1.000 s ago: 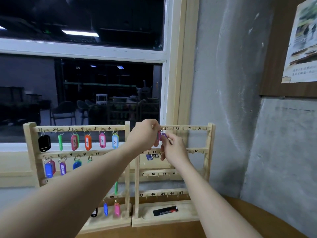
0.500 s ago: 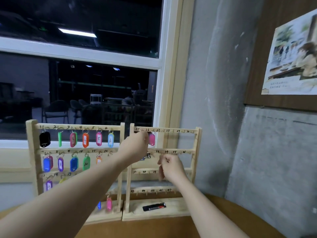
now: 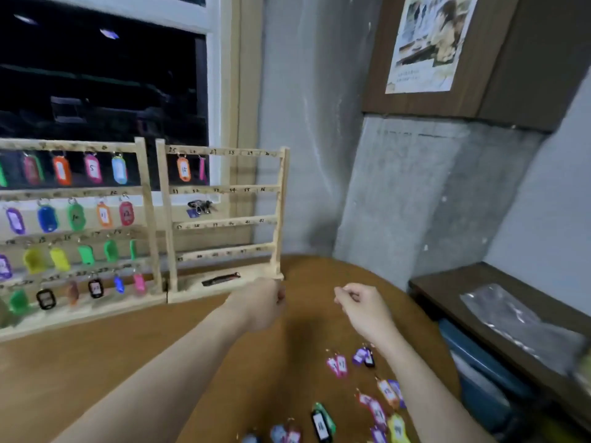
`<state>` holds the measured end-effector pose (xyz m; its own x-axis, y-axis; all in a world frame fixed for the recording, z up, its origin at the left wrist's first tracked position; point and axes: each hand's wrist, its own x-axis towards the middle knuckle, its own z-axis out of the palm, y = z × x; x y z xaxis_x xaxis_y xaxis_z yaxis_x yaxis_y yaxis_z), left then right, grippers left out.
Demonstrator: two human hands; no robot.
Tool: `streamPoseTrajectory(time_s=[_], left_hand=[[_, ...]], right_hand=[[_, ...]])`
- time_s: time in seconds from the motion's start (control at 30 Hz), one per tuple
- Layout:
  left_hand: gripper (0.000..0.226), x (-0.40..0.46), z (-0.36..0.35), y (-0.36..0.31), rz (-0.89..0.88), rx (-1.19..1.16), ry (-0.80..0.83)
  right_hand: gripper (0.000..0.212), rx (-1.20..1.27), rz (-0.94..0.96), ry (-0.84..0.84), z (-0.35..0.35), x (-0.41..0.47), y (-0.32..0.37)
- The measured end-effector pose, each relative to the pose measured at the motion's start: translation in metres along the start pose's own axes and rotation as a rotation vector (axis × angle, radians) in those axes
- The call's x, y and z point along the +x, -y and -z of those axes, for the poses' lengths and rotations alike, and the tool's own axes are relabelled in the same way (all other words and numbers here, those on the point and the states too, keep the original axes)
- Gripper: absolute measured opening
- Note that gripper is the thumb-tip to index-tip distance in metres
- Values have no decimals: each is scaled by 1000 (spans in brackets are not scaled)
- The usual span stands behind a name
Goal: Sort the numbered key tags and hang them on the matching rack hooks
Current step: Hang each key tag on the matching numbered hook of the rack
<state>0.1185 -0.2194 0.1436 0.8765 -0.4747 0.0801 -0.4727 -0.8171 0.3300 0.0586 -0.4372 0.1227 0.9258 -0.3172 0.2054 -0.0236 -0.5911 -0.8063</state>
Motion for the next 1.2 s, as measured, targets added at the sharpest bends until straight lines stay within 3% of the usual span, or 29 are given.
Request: streamPoseTrajectory(time_s=[0.13,0.4,0.5,0.73,0.9,1.1,1.2], left_hand=[[23,-6,-62,-34,-60,-119,153],[40,10,-131,-60,42,-346,167],[34,13,-145,-59,109,-385,158],[15,21,-153,-56,168,-415,159],[16,20,-153,-53,162,-433,159],[11,17,-147,-43,105,-487,157],[16,15,-144,-41,96,-510,150]], right_hand=[[32,-131,-92,5,31,-47,-59],[13,-361,-124,156,9,-68,-78],[16,-433,-148,164,-1,-61,-76],[26,-579,-178,221,-22,-44,-75],[24,-556,-243,277,-21,-33,-72],[17,-697,-144,290,-20,-29,-68],[24,-763,-87,276,-23,-30,-67]])
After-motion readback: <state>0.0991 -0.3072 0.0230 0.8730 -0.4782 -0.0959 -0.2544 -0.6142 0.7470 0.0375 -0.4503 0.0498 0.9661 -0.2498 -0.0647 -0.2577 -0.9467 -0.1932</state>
